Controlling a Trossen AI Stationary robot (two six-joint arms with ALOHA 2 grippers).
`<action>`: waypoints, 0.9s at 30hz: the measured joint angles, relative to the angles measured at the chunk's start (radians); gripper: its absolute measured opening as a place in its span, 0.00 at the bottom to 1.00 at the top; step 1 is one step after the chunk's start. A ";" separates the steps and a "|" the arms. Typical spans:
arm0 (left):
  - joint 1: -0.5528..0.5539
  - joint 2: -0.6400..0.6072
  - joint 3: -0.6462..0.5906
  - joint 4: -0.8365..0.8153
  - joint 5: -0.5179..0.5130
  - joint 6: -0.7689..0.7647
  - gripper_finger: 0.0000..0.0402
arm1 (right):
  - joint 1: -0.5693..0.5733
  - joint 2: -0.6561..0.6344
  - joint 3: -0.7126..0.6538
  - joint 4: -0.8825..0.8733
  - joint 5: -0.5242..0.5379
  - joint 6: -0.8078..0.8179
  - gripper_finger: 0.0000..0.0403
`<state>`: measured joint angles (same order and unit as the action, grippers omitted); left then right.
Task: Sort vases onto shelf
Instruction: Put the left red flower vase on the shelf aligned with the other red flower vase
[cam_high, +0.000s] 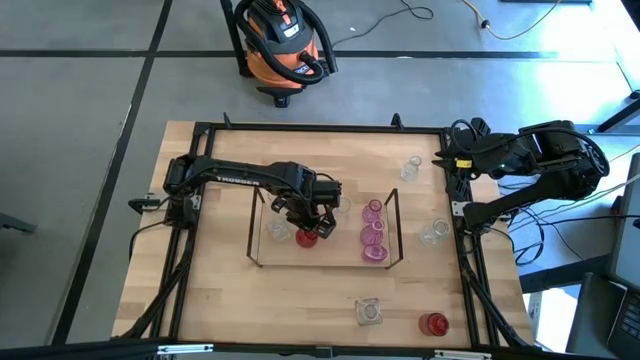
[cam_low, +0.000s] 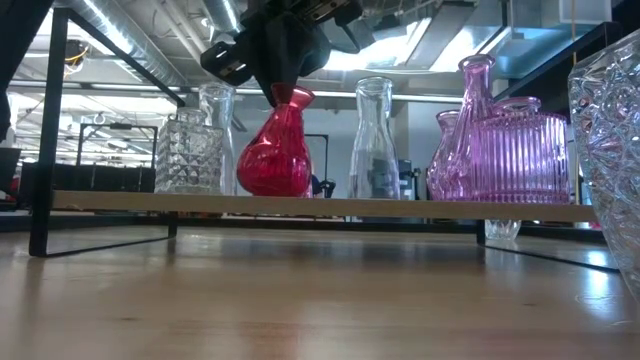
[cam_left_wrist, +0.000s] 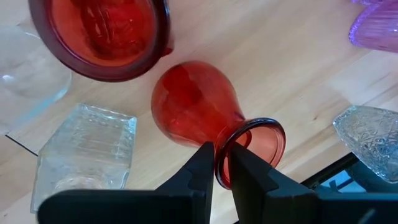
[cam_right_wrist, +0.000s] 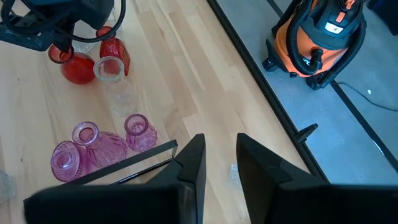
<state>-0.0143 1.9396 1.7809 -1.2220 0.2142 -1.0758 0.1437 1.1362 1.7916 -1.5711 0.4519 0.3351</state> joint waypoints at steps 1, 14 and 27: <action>0.000 -0.003 0.000 0.000 -0.009 -0.006 0.10 | 0.000 0.000 0.000 0.000 0.000 0.000 0.18; -0.007 -0.059 0.002 -0.002 -0.068 -0.047 0.16 | 0.000 0.000 0.000 0.000 0.000 0.000 0.18; -0.071 -0.075 0.002 -0.026 -0.158 -0.155 0.16 | 0.000 0.000 0.000 0.000 -0.011 0.000 0.18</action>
<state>-0.0855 1.8648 1.7828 -1.2476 0.0562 -1.2311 0.1436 1.1362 1.7919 -1.5707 0.4411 0.3351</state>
